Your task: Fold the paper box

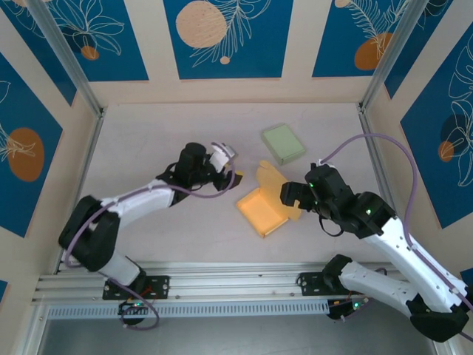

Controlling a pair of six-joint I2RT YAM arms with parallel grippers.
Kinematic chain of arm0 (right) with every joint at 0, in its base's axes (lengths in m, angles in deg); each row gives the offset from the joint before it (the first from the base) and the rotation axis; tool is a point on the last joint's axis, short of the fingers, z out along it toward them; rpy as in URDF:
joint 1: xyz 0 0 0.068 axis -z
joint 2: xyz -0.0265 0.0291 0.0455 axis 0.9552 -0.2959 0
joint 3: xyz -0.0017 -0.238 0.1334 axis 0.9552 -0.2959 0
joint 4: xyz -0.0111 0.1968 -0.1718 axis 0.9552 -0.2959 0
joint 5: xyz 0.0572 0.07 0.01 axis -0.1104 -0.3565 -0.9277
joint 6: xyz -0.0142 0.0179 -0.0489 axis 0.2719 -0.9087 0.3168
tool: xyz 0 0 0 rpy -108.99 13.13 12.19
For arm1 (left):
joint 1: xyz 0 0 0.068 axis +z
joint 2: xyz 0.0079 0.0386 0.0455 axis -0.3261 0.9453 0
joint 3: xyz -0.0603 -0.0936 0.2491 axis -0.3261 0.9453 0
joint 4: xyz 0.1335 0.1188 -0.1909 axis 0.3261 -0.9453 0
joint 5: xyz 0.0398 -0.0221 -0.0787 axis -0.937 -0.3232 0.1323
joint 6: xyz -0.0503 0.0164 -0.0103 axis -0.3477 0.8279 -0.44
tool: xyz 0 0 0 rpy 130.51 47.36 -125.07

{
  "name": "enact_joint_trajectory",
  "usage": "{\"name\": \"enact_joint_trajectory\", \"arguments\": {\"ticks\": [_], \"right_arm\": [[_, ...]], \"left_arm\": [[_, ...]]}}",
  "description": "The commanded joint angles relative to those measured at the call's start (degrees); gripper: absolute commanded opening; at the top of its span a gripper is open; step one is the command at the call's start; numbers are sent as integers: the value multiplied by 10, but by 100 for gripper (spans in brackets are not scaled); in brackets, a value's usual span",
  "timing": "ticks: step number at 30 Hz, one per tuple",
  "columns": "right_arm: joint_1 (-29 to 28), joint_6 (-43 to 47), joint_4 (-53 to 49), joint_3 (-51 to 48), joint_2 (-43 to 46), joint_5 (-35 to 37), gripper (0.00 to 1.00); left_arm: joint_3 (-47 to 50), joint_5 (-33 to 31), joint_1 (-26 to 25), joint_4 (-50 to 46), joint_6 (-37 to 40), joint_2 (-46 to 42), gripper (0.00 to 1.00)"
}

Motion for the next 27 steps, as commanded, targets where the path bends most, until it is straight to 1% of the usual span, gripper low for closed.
{"name": "enact_joint_trajectory", "arguments": {"ticks": [1,3,6,8,11,13,16,18,20,22,24,27], "right_arm": [[4,-15,-14,-12,23,-11,99],[4,-17,-14,-14,31,-14,99],[5,-18,-9,-17,38,-21,99],[5,-17,-8,-18,38,-27,99],[4,-17,-6,-21,38,-36,99],[5,-19,-8,-23,39,-37,99],[5,-23,-9,-32,43,-32,99],[6,-24,-7,-39,43,-31,99],[6,-26,-5,-44,42,-32,99],[6,-26,-1,-48,42,-33,99],[7,-27,-1,-50,42,-33,99],[8,-28,-2,-52,43,-32,99]], "left_arm": [[-85,155,7,-78,148,68,63],[-147,205,8,-149,208,119,63],[-242,243,9,-256,273,188,63],[-289,263,11,-295,291,226,63],[-342,273,10,-339,312,270,63],[-366,290,9,-371,323,286,58],[-366,293,8,-376,327,288,51],[-357,287,8,-368,323,282,44],[-350,275,7,-358,318,277,42],[-339,265,7,-336,305,274,35],[-327,252,7,-311,287,269,23],[-308,228,6,-279,268,259,13]]}}
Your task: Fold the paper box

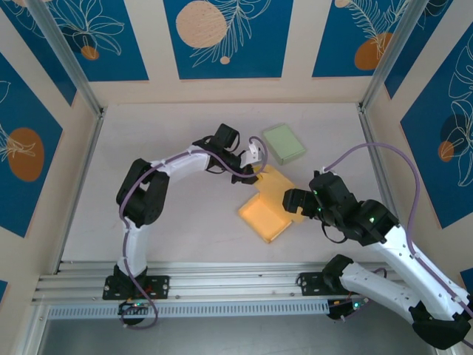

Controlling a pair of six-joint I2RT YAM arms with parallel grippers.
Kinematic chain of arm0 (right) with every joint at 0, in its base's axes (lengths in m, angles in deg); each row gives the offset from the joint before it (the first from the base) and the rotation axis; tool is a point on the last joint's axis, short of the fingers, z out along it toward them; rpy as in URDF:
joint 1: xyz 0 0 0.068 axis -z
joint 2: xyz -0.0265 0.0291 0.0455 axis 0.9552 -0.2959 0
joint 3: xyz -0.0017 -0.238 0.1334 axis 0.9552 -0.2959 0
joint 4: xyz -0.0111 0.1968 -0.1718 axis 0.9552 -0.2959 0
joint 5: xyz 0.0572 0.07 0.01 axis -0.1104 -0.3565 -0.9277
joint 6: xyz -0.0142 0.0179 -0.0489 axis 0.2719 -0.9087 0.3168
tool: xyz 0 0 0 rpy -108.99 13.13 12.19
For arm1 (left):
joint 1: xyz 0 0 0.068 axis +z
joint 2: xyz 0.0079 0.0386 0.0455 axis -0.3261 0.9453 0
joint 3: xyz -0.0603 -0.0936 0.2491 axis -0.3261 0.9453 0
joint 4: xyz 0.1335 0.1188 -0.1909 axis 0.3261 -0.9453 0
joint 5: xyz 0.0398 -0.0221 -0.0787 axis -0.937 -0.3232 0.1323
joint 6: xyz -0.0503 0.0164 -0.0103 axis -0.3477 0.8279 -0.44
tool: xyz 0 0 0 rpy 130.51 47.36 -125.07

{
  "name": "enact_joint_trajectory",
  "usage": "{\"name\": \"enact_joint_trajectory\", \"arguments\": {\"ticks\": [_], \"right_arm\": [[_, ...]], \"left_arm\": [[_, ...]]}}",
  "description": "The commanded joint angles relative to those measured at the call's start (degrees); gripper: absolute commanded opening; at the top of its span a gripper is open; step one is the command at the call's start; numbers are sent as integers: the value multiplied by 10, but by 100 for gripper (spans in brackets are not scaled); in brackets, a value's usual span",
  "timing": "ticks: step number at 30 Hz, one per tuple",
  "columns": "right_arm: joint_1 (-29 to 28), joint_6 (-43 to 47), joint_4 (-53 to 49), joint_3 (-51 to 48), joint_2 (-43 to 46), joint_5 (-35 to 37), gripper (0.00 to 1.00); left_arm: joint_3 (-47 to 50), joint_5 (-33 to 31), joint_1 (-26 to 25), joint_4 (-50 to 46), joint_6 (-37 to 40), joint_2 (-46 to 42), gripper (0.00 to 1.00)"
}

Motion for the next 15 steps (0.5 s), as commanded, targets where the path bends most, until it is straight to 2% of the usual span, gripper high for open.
{"name": "enact_joint_trajectory", "arguments": {"ticks": [1,6,15], "right_arm": [[4,-9,0,-9,7,-7,99],[6,16,24,-30,-1,-28,99],[51,111,118,-7,-112,-88,99]], "left_arm": [[30,-27,0,41,-19,-30,11],[110,-85,7,113,-31,-92,1],[270,-113,67,211,-61,-234,2]]}}
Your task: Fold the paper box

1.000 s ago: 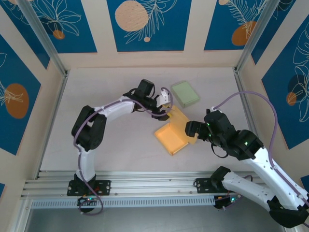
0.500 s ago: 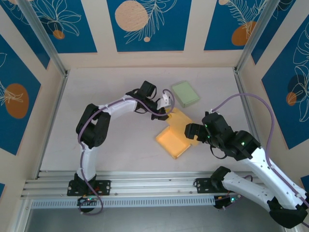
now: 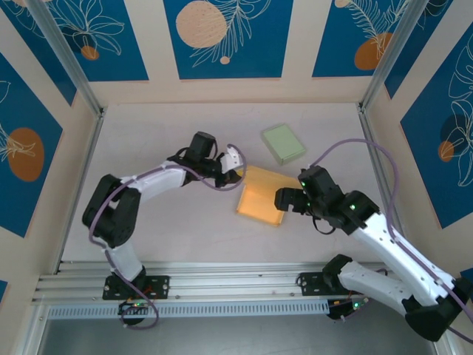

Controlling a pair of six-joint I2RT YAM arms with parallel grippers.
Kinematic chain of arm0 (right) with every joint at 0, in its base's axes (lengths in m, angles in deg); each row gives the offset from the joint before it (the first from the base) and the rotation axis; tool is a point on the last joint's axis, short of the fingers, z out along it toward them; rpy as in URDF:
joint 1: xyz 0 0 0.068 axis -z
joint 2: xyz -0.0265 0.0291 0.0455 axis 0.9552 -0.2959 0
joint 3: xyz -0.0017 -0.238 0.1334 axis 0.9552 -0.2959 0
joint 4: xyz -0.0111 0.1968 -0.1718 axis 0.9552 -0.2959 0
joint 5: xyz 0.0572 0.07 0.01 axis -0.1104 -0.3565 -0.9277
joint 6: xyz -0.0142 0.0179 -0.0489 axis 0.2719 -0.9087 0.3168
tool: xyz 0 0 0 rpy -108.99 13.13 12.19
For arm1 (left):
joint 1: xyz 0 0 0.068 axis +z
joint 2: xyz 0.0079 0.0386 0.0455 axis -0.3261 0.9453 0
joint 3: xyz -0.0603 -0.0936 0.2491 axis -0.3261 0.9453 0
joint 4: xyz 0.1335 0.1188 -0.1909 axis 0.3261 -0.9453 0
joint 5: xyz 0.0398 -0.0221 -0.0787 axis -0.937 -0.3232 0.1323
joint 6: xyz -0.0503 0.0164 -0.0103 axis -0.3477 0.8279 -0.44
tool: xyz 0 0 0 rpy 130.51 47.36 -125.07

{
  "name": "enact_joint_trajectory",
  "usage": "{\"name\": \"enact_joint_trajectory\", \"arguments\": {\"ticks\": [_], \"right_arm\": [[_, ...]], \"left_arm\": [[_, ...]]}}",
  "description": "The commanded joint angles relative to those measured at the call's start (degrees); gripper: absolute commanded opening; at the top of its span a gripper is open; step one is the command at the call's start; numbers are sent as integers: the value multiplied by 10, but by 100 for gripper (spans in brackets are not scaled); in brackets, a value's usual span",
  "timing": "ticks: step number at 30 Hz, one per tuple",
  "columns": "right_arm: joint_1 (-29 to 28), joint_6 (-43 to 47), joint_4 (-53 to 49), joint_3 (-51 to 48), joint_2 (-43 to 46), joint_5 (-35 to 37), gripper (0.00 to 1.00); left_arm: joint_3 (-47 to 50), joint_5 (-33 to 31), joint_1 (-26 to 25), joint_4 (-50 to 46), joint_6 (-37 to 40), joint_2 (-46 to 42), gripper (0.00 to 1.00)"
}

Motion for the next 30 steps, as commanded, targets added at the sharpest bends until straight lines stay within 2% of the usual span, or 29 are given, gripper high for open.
{"name": "enact_joint_trajectory", "arguments": {"ticks": [1,4,8,13,18,23,30], "right_arm": [[20,59,63,24,-37,-47,99],[39,101,110,41,-64,-81,99],[77,178,169,46,-100,-121,86],[134,263,266,26,-148,-213,85],[169,325,354,22,-215,-266,84],[179,354,432,15,-273,-298,79],[198,373,495,8,-316,-303,79]], "left_arm": [[43,-21,30,52,-15,-49,2],[81,-39,45,69,-19,-82,2],[115,-43,71,106,-35,-98,3],[106,-22,98,111,-40,-80,3],[85,5,118,95,-37,-58,3],[57,24,124,57,-21,-34,3],[29,44,127,25,-5,-13,3]]}}
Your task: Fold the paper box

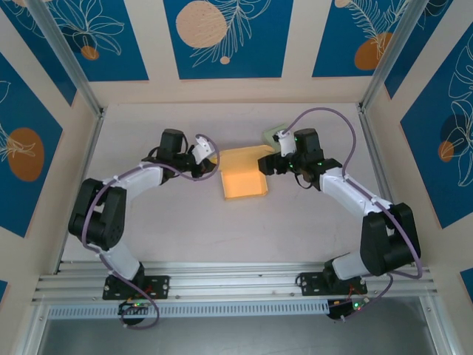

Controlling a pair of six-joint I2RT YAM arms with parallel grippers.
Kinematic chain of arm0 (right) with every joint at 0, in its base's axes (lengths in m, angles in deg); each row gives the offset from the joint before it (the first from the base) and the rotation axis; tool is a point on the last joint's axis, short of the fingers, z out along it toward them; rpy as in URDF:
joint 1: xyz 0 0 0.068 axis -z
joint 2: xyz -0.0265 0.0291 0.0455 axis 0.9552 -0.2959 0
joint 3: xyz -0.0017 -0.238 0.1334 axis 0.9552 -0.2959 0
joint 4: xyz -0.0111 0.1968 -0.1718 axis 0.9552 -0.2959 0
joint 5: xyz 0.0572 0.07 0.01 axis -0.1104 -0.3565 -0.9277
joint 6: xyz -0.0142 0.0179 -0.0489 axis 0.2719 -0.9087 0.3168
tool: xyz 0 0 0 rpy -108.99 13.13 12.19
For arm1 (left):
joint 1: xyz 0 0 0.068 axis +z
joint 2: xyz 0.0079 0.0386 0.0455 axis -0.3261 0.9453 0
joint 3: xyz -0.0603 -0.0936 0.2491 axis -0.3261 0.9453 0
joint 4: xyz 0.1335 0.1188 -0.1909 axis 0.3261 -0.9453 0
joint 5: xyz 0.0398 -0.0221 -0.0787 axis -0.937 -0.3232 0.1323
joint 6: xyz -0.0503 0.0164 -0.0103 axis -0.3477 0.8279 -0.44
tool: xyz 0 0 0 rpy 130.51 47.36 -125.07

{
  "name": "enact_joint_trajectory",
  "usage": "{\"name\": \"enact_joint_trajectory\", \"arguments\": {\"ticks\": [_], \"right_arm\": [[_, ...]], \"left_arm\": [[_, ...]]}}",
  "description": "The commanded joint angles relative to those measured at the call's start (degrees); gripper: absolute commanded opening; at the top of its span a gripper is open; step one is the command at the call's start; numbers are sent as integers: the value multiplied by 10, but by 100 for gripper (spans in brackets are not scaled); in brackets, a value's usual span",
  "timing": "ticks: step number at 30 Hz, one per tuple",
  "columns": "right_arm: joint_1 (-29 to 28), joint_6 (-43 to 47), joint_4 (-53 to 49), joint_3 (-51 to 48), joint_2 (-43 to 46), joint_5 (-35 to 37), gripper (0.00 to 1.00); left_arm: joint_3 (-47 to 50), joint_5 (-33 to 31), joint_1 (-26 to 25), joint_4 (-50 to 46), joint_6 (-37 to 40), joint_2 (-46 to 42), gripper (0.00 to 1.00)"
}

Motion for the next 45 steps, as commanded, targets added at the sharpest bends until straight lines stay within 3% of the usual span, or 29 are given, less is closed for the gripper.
{"name": "enact_joint_trajectory", "arguments": {"ticks": [1,10,22,29,33,40,45], "right_arm": [[18,27,47,1,-22,-30,79],[35,40,55,19,-71,-70,75],[36,26,63,40,-103,-96,38],[30,16,68,51,-123,-66,31],[26,15,86,49,-128,-29,42],[35,36,96,58,-145,-32,41],[35,35,91,63,-149,-42,17]], "left_arm": [[-27,37,9,-28,18,10,3],[-48,43,10,-49,27,32,3],[-53,43,10,-18,-4,40,3],[-52,46,9,-19,-7,39,4],[-47,42,9,-20,1,35,4],[-75,47,11,-60,27,46,4],[-86,45,10,-56,10,52,9]]}}
